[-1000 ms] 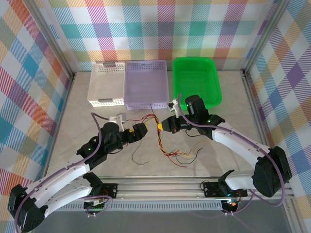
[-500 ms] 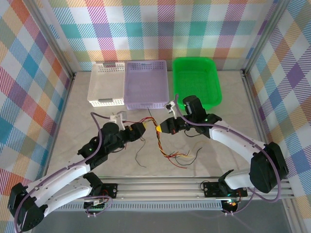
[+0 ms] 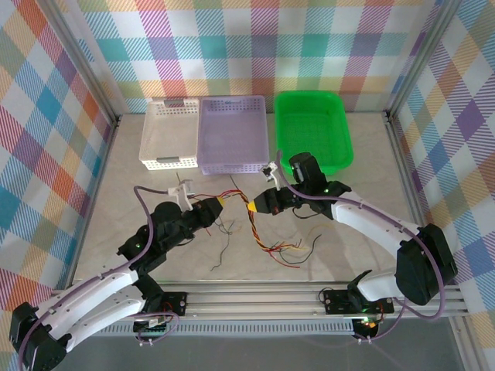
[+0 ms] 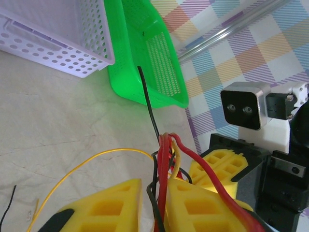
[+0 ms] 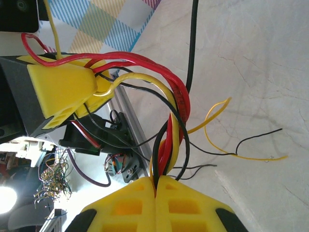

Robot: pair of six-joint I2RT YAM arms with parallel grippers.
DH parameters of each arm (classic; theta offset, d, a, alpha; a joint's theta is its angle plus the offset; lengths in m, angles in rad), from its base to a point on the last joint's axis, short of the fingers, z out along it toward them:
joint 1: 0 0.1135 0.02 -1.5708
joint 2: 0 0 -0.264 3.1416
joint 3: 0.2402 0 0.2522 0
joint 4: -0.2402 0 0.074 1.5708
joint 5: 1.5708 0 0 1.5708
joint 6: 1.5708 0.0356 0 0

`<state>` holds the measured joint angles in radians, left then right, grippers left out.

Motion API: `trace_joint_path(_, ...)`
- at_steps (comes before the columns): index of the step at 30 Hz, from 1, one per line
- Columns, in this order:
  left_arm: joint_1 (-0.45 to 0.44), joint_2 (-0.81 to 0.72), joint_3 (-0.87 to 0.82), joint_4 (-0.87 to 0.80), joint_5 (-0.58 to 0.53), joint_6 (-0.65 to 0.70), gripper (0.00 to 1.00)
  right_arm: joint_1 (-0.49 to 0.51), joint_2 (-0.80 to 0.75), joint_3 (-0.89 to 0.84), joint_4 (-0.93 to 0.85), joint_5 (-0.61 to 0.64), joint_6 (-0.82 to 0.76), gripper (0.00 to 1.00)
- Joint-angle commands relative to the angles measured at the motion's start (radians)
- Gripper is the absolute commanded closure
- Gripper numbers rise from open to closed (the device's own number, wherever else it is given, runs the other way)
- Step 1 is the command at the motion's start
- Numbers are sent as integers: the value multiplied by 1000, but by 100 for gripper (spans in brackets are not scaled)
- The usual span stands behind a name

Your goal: Untangle the cables

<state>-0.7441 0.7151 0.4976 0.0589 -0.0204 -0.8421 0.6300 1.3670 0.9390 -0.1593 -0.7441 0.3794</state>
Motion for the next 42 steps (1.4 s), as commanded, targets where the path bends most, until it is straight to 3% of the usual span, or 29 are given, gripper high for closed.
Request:
trace_joint_path(1,-8,-29,-10,18,-30,-4,83,7,2,-6,18,-31,-17,100)
trace_joint_path(7,-9,-57,-17,7,-43,-11,89,7,14,-9,25,-29,-13,100)
trace_joint_path(10,-8,-59,-18,9,-46,-15,100,7,18,-8,28,-19,-11,100)
trace_joint_path(16,-8,-56,-8,-33,-134,-62,100,7,46,40,-25,-8,-36,99)
trace_joint_path(22,-8,-2,61,-110,-232,-125,100,7,25,61,-54,29,-71,66)
trace_joint_path(26,-8,68,125,-118,-222,-129,100,7,-17,53,-59,40,-82,54)
trace_joint_path(42,-89,122,233,-146,-183,-166,100,46,-31,-89,139,153,-60,53)
